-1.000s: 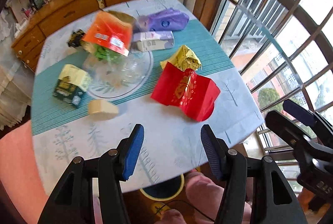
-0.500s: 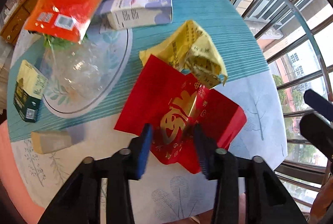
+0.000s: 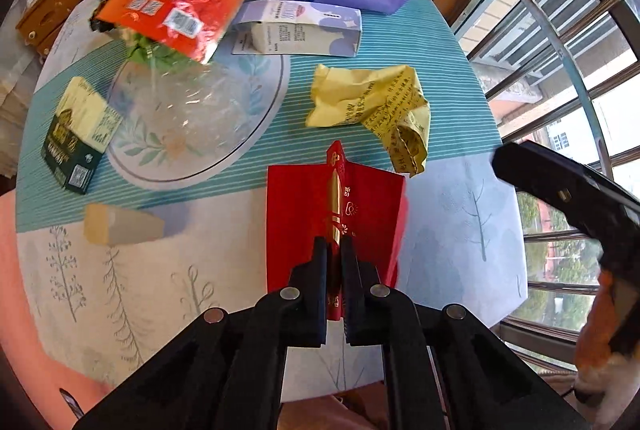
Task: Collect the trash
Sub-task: 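Grasp the red paper bag with the left tool while the right tool grasps the yellow wrapper, then carry both items over the bin and open both tools to drop them, then raise both tools back over the table toward the remaining trash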
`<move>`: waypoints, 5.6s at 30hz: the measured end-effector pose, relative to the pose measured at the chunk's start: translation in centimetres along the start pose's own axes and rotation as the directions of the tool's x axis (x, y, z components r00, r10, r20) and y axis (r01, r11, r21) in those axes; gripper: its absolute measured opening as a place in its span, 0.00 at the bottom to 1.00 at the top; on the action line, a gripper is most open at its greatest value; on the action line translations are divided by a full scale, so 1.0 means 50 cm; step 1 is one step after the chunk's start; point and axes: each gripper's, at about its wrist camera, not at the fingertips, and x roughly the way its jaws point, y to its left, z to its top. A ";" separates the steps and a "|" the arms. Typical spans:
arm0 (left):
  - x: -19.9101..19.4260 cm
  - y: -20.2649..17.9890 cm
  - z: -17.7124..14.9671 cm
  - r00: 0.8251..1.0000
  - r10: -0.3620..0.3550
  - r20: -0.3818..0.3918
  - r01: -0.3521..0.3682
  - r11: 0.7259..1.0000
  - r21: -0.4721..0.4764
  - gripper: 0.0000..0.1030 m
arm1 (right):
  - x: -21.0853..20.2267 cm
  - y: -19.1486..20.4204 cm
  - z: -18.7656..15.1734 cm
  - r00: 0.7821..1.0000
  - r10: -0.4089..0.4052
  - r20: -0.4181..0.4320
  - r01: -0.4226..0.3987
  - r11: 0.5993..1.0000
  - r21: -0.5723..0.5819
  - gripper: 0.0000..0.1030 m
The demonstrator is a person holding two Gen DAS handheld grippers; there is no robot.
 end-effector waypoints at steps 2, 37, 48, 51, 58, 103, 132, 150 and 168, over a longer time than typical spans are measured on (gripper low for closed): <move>-0.021 0.017 -0.013 1.000 0.002 0.017 -0.002 1.000 -0.018 0.05 | 0.011 0.005 0.008 1.000 0.020 -0.017 -0.020 1.000 0.020 0.65; -0.253 0.163 -0.181 0.976 0.059 0.211 -0.007 0.971 -0.237 0.05 | 0.151 0.071 -0.010 0.979 -0.127 -0.159 0.129 0.992 0.002 0.06; -0.337 0.247 -0.381 0.962 0.033 0.270 0.013 0.986 -0.166 0.05 | -0.030 0.227 -0.194 0.991 -0.108 -0.079 0.109 0.994 0.005 0.06; -0.342 0.276 -0.451 0.962 0.025 0.271 0.018 0.988 -0.154 0.05 | -0.045 0.283 -0.277 0.990 -0.120 -0.074 0.120 0.993 -0.007 0.06; -0.307 0.349 -0.620 0.975 0.031 0.221 0.003 0.989 -0.149 0.05 | -0.023 0.378 -0.470 0.981 -0.151 -0.118 0.151 0.988 -0.004 0.06; 0.424 0.328 -0.685 0.999 0.000 -0.047 -0.010 0.977 -0.211 0.33 | 0.444 0.098 -0.869 0.867 -0.303 -0.395 0.385 0.911 0.148 0.06; 0.318 0.506 -0.779 0.994 0.105 -0.008 -0.100 0.914 -0.393 0.33 | 0.559 0.245 -0.846 0.849 -0.297 -0.438 0.316 0.948 -0.030 0.39; -0.081 0.415 -0.716 0.978 0.125 0.167 -0.072 0.954 -0.290 0.33 | 0.218 0.396 -0.685 0.905 -0.286 -0.315 0.288 0.957 -0.041 0.39; -0.394 0.326 -0.666 0.935 0.152 0.320 -0.102 0.981 -0.168 0.33 | -0.130 0.490 -0.560 0.960 -0.272 -0.062 0.274 0.961 0.034 0.39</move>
